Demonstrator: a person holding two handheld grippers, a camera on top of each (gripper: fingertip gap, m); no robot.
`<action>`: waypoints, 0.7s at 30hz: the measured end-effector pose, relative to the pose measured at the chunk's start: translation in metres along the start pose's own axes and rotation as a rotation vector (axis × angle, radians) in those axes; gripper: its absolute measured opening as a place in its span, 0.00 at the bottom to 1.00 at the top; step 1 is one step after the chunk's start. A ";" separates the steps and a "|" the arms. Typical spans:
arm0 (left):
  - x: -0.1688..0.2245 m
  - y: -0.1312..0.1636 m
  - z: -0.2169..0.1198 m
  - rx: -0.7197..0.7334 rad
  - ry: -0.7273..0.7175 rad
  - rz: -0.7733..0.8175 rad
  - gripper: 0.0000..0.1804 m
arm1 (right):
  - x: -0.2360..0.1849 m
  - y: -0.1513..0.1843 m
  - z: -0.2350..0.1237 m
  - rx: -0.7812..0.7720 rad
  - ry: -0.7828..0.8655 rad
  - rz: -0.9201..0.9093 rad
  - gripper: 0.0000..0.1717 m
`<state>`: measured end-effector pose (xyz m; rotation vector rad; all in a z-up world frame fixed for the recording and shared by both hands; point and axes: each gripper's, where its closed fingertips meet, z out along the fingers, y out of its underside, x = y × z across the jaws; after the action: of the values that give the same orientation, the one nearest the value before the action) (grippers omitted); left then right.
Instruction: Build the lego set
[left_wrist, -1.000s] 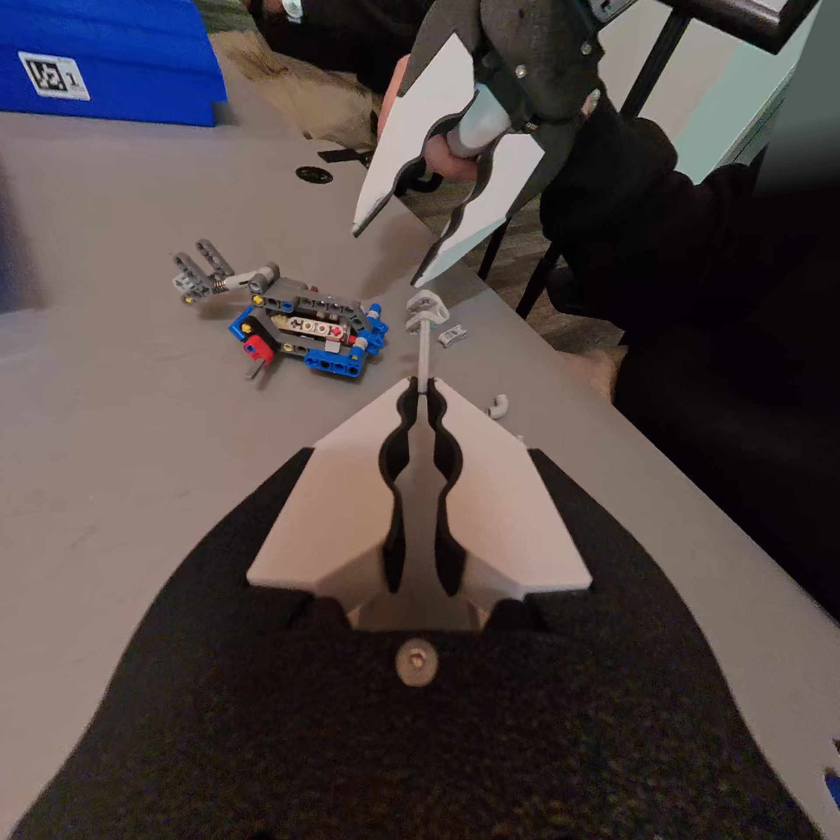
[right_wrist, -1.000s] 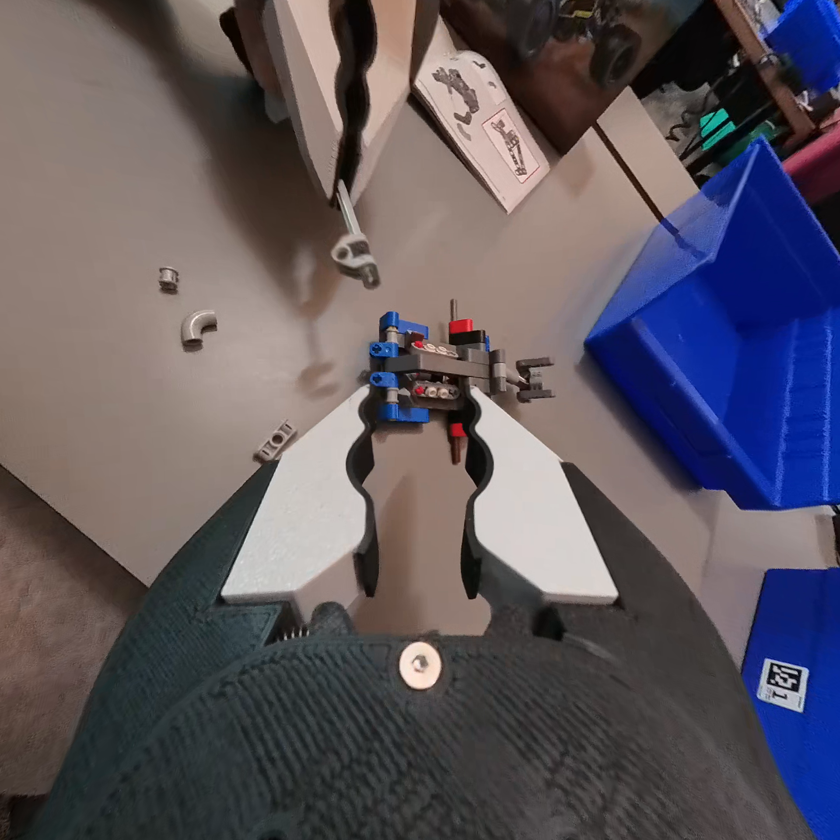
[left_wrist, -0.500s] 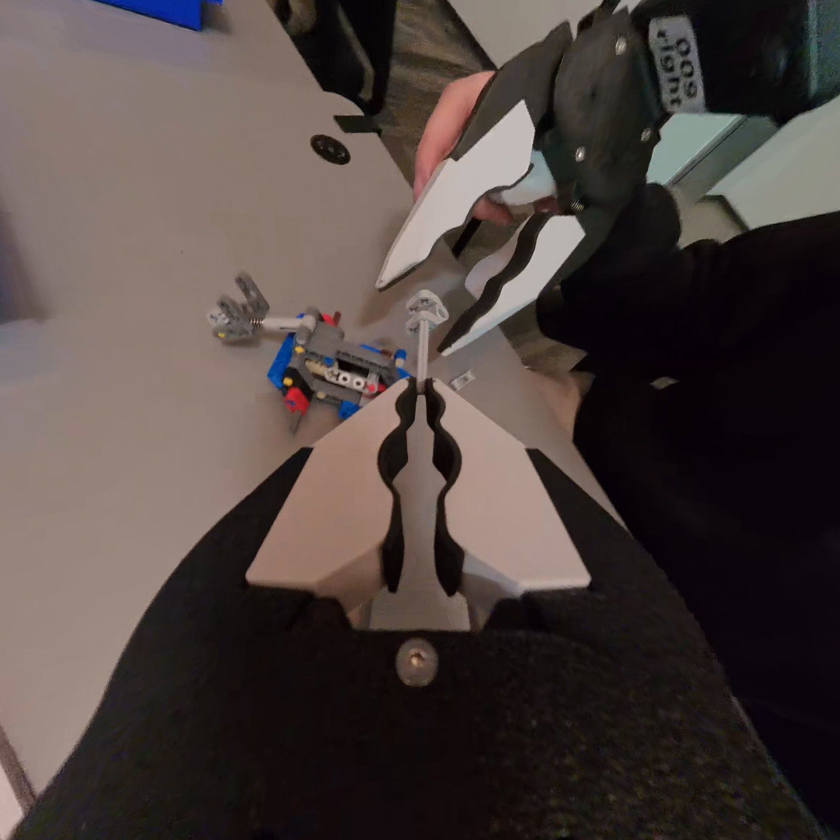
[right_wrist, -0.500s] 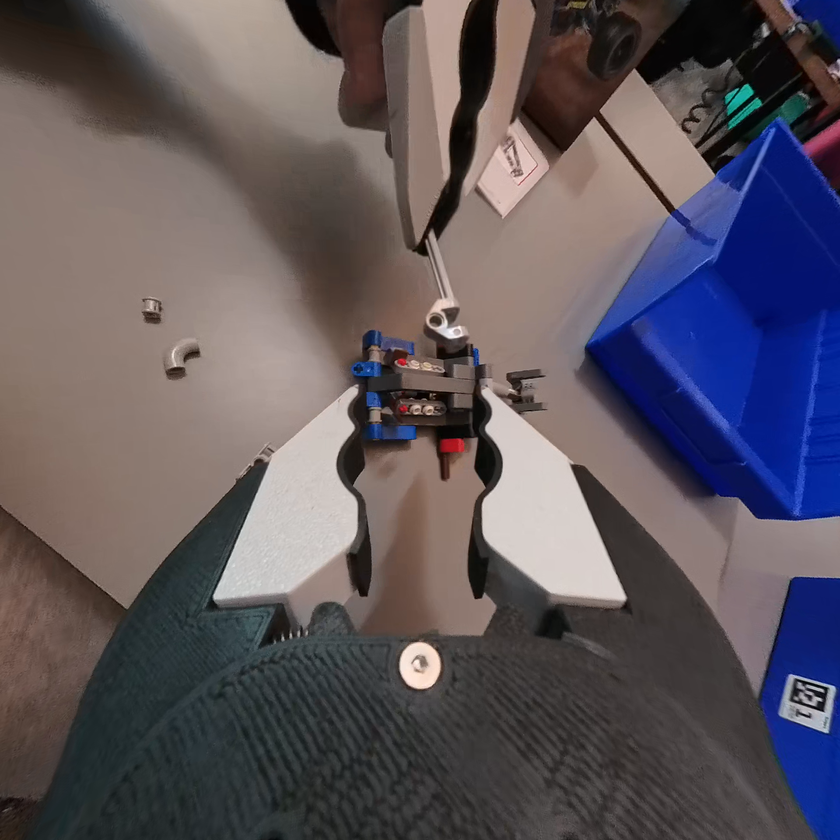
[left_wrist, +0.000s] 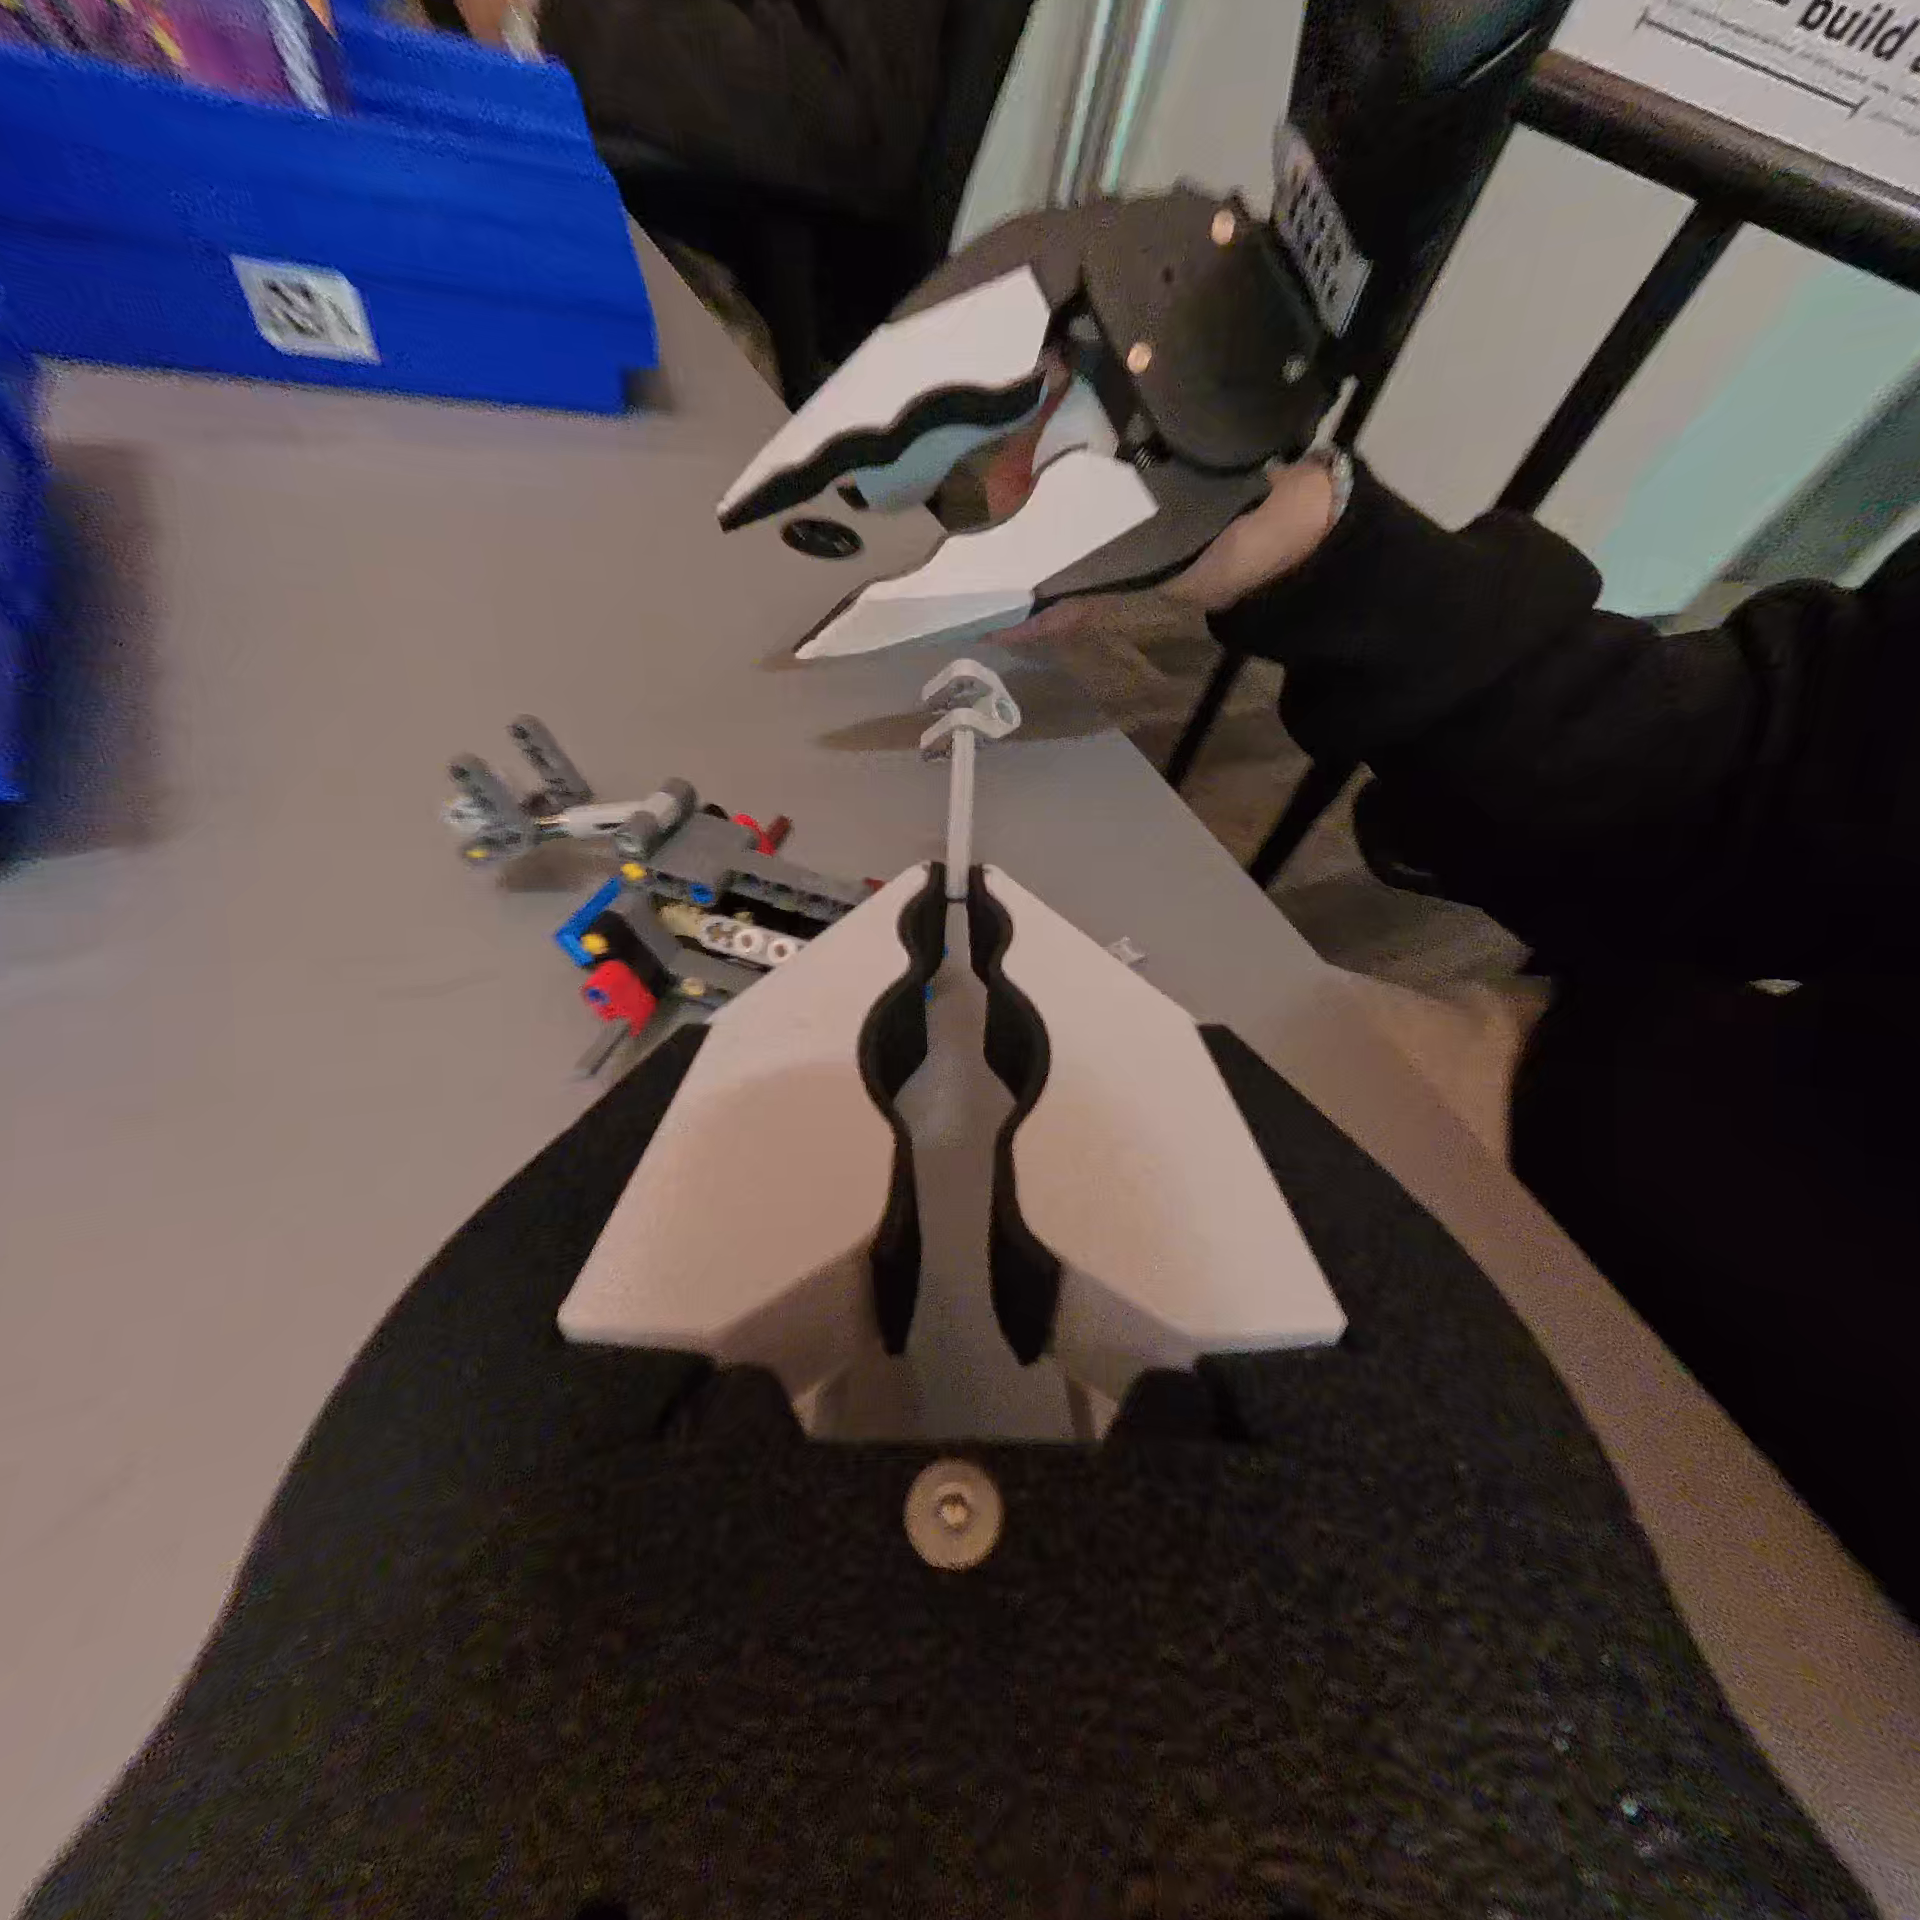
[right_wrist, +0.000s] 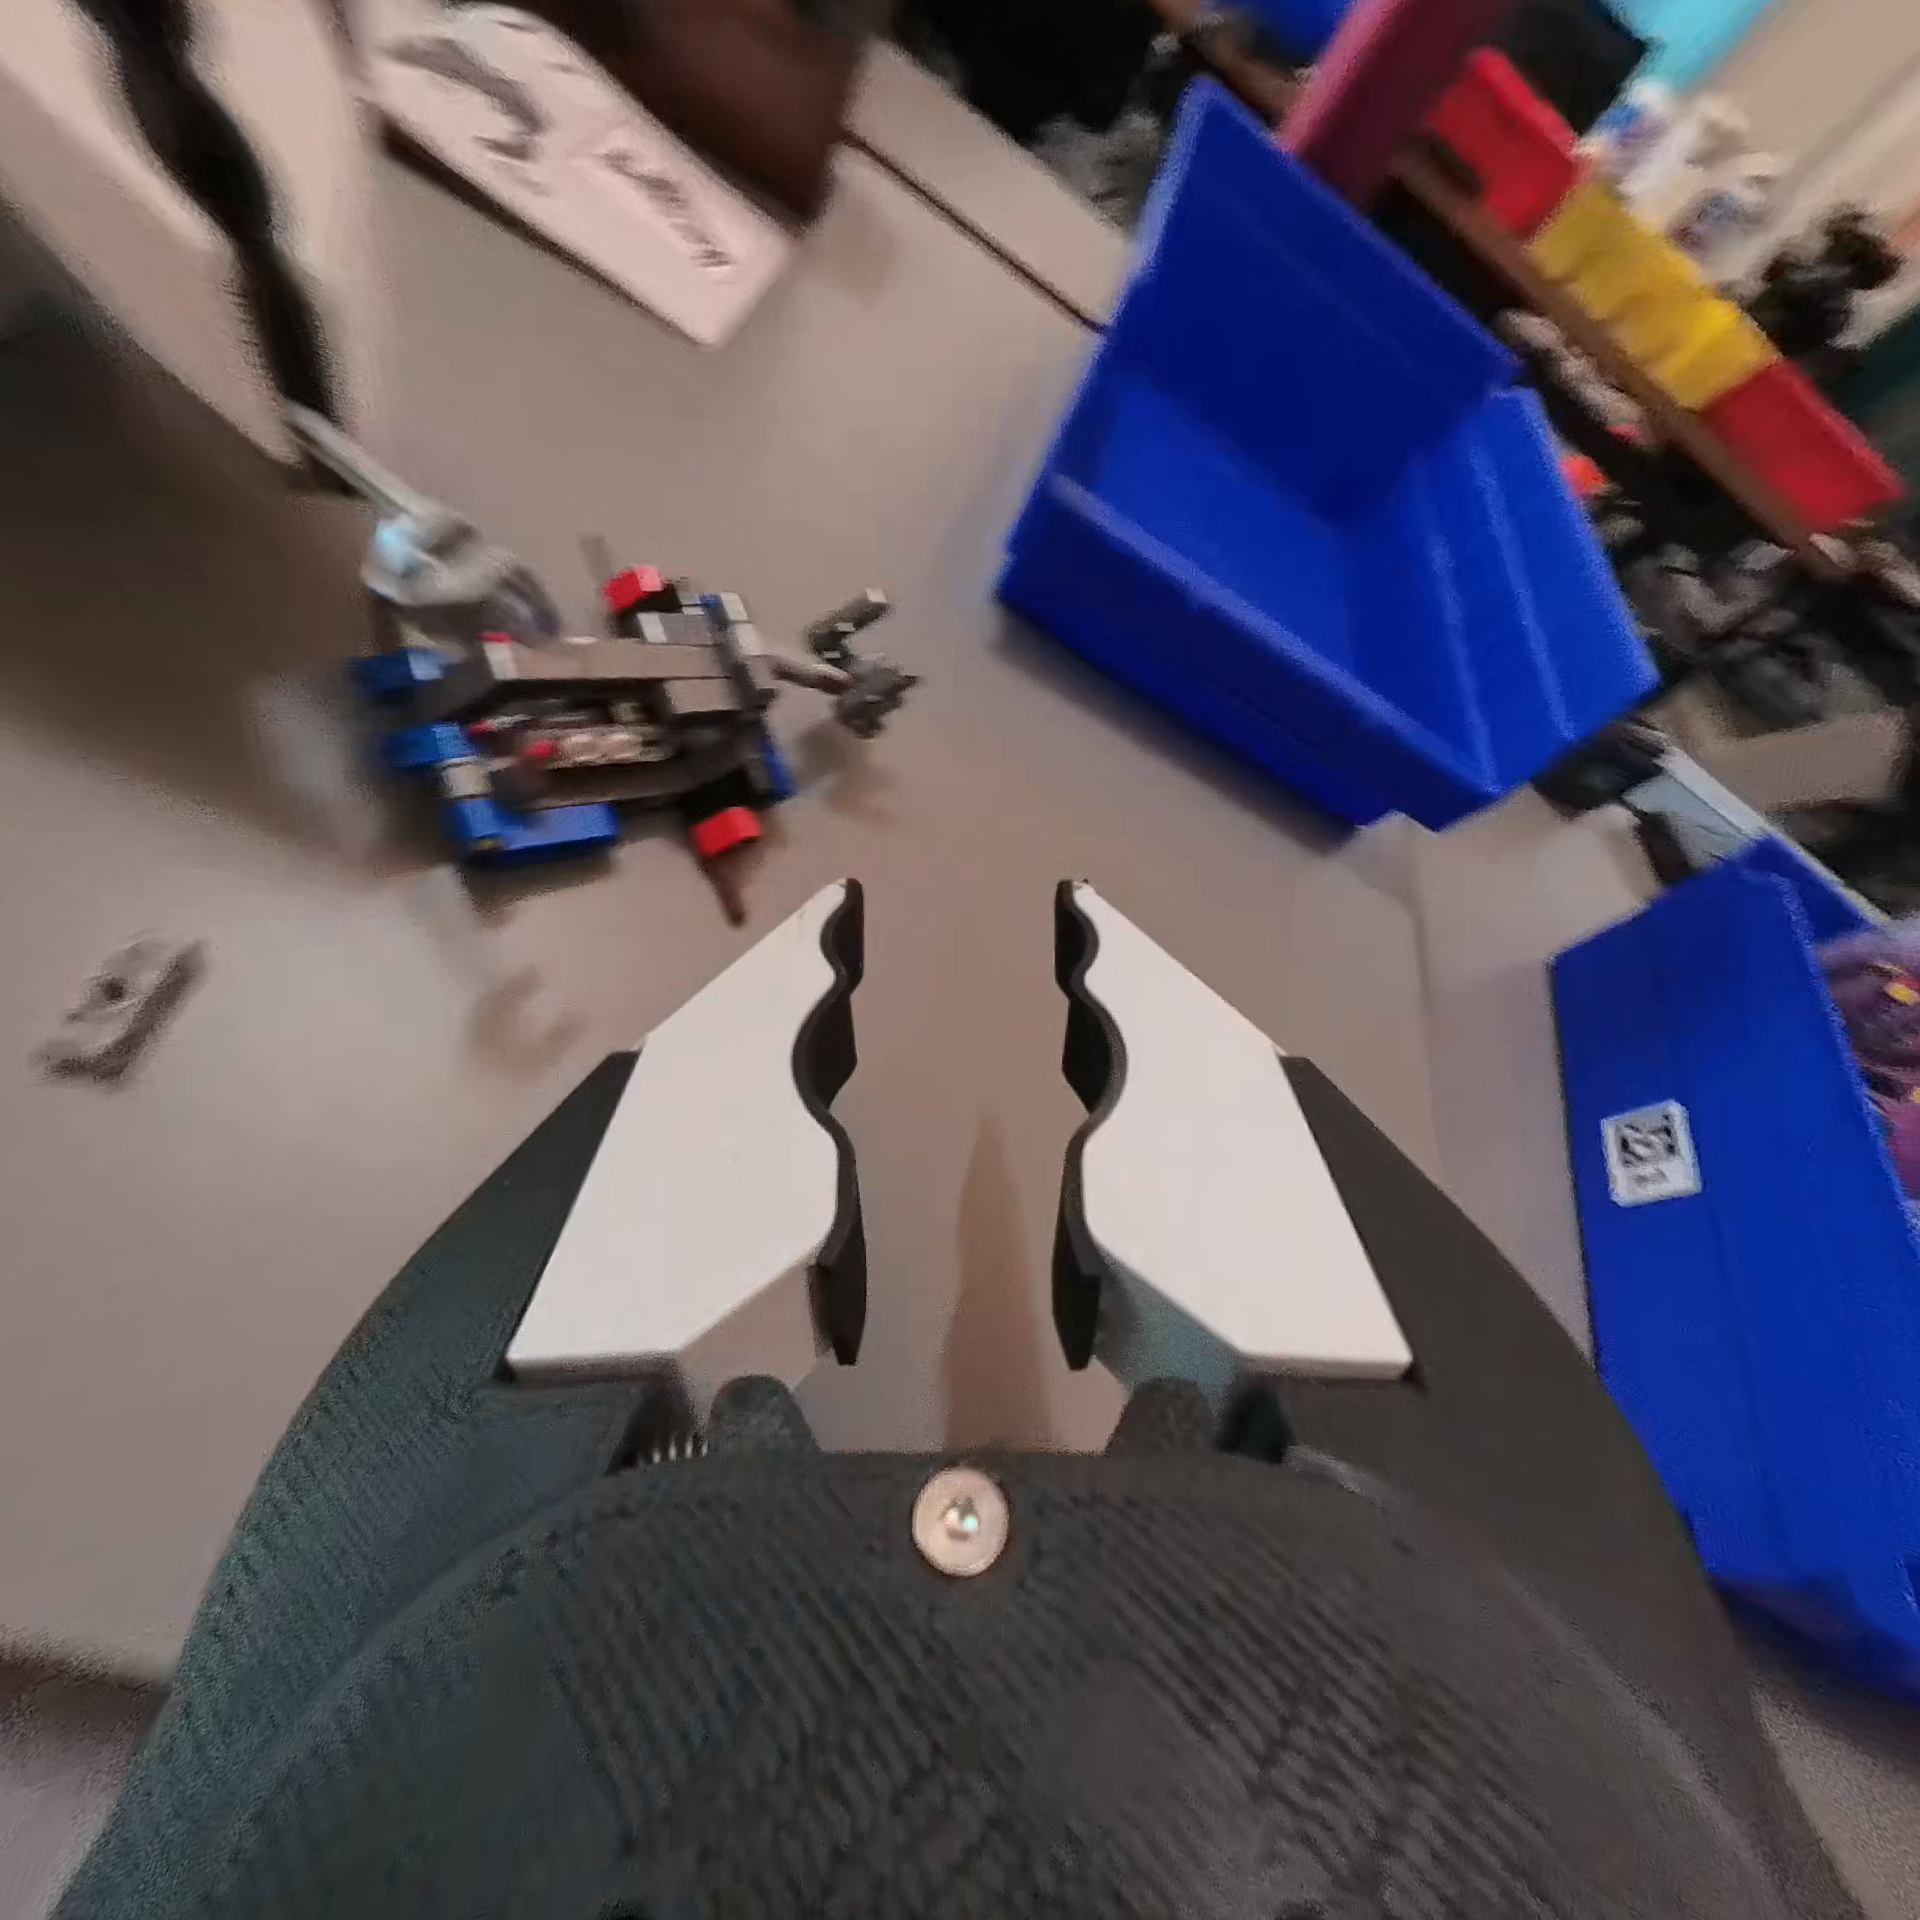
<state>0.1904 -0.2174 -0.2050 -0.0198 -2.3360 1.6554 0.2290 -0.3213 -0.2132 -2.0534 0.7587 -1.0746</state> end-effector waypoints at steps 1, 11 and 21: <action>-0.003 -0.002 -0.007 0.036 -0.040 0.029 0.00 | 0.006 0.002 0.005 0.000 0.059 -0.003 0.20; -0.015 -0.015 -0.023 0.150 -0.110 0.055 0.00 | 0.065 0.010 0.023 -0.012 0.511 -0.107 0.15; -0.005 0.003 -0.005 -0.001 -0.092 0.142 0.00 | 0.071 0.049 0.034 -0.286 0.536 -0.161 0.21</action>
<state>0.1957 -0.2127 -0.2068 -0.1141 -2.4547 1.7556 0.2838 -0.3929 -0.2336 -2.1044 1.0725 -1.7314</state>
